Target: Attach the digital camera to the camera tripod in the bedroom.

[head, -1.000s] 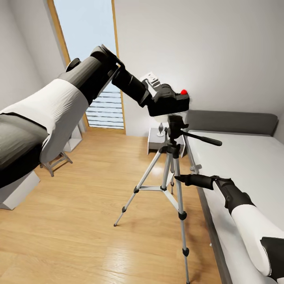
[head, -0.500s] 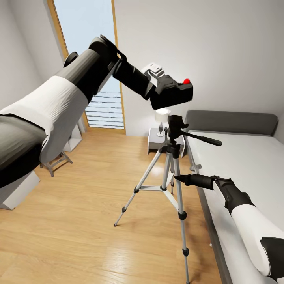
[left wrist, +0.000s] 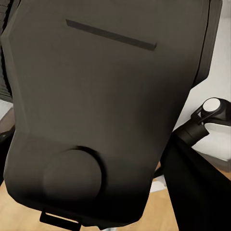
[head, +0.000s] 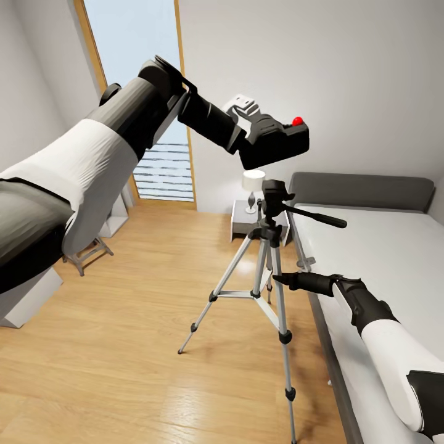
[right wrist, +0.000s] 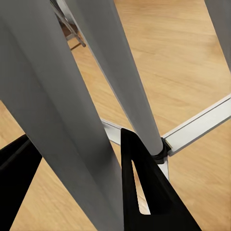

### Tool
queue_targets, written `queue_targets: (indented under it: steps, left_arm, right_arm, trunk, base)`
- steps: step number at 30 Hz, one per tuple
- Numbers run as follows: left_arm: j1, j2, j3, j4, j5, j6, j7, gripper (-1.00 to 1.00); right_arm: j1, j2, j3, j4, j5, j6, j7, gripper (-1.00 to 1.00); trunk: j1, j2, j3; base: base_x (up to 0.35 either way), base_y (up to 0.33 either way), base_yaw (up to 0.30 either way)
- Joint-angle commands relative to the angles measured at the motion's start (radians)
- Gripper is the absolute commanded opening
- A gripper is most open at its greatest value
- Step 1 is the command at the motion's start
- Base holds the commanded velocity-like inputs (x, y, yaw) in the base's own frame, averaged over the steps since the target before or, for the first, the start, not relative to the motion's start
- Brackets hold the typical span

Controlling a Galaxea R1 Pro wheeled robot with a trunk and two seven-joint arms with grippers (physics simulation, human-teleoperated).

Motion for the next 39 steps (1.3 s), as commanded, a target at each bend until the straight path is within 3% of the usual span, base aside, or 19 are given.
queue_targets:
  steps: [1,7,17,39]
  left_arm:
    - [-0.001,0.000,0.003,0.001,-0.006,0.007,-0.006,-1.00]
    - [-0.001,0.000,0.003,0.002,-0.004,0.008,0.000,-1.00]
    - [-0.001,0.000,0.001,0.001,-0.004,0.010,0.091,-1.00]
    - [0.014,0.000,-0.008,-0.038,-0.008,0.004,0.098,-1.00]
  right_arm:
    - [0.000,0.000,0.002,0.016,0.060,0.004,0.004,-1.00]
    - [0.000,0.000,0.002,0.016,0.060,0.005,0.004,-1.00]
    - [0.000,0.000,0.002,0.016,0.060,0.004,0.003,-1.00]
    - [0.000,0.000,0.002,0.017,0.058,0.004,0.003,-1.00]
  trunk:
    - [0.001,-0.001,-0.002]
    - [0.001,-0.001,-0.002]
    - [0.001,-0.001,-0.002]
    - [0.001,-0.001,-0.002]
  base:
    - [0.000,0.000,0.000]
    - [0.000,0.000,0.000]
    - [0.000,0.000,0.000]
    - [0.000,0.000,0.000]
